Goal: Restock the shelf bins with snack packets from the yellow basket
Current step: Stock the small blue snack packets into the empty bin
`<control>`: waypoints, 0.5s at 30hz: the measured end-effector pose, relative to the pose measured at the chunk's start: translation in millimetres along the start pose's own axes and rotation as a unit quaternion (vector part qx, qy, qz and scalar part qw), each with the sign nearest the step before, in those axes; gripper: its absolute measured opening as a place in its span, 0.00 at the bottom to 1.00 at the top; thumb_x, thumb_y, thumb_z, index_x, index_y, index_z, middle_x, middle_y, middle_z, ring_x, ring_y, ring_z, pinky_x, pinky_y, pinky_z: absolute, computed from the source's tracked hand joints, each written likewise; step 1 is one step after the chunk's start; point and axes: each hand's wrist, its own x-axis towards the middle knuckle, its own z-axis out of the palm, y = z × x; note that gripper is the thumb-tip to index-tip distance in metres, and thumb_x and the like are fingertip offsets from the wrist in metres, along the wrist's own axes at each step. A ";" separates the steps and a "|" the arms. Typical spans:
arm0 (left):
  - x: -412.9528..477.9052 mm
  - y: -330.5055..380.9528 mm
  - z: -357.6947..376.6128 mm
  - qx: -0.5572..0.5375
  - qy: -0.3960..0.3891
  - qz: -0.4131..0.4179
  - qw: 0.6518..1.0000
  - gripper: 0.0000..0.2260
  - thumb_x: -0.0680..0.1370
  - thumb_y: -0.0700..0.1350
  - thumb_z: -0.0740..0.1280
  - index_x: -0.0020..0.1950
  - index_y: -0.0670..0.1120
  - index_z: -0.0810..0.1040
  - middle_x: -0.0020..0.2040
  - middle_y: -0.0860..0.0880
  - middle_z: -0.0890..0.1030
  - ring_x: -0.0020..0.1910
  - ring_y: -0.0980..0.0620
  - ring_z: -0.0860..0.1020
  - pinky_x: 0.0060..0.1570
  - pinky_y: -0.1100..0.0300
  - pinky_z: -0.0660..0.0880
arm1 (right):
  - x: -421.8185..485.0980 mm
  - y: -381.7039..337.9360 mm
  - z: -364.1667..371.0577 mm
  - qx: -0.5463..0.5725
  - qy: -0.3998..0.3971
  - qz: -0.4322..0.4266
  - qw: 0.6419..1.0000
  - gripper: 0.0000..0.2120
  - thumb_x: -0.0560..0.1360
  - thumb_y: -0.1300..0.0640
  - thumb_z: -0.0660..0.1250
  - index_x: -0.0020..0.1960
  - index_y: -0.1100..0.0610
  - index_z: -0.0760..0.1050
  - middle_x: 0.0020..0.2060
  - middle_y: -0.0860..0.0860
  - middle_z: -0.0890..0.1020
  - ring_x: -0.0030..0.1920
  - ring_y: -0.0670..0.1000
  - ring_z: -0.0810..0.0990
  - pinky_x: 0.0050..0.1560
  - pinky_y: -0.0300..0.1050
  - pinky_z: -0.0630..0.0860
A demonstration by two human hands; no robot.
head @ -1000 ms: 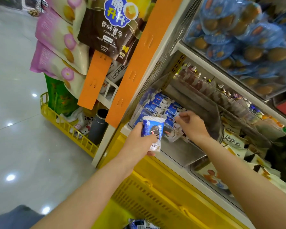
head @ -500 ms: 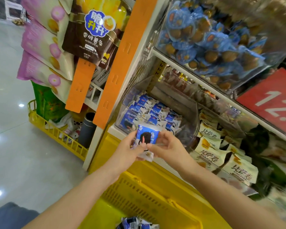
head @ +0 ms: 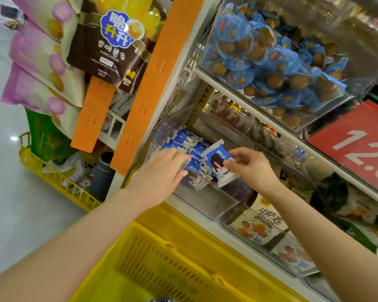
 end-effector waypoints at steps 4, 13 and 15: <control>4.7 -12.0 10.8 0.028 0.005 0.013 1.000 0.16 0.81 0.50 0.55 0.68 0.50 0.67 0.63 0.53 0.71 0.65 0.55 0.65 0.67 0.60 0.58 | 33.9 12.7 19.6 -0.048 -0.102 0.022 0.993 0.08 0.73 0.56 0.71 0.50 0.50 0.77 0.44 0.47 0.79 0.43 0.45 0.78 0.39 0.32 0.71; 3.2 -16.4 13.3 0.041 -0.006 0.037 0.998 0.17 0.81 0.49 0.55 0.70 0.49 0.65 0.66 0.52 0.68 0.68 0.54 0.62 0.71 0.59 0.51 | 41.2 22.8 55.9 -0.081 -0.262 0.008 0.962 0.11 0.80 0.53 0.59 0.52 0.57 0.77 0.48 0.49 0.80 0.47 0.47 0.77 0.53 0.42 0.72; 3.1 -15.9 12.9 0.046 -0.008 0.037 0.998 0.18 0.81 0.49 0.55 0.70 0.49 0.65 0.66 0.51 0.68 0.68 0.54 0.62 0.72 0.58 0.52 | 31.5 18.4 54.5 -0.061 -0.230 0.027 0.971 0.20 0.81 0.47 0.52 0.59 0.58 0.76 0.55 0.48 0.79 0.54 0.49 0.77 0.58 0.43 0.70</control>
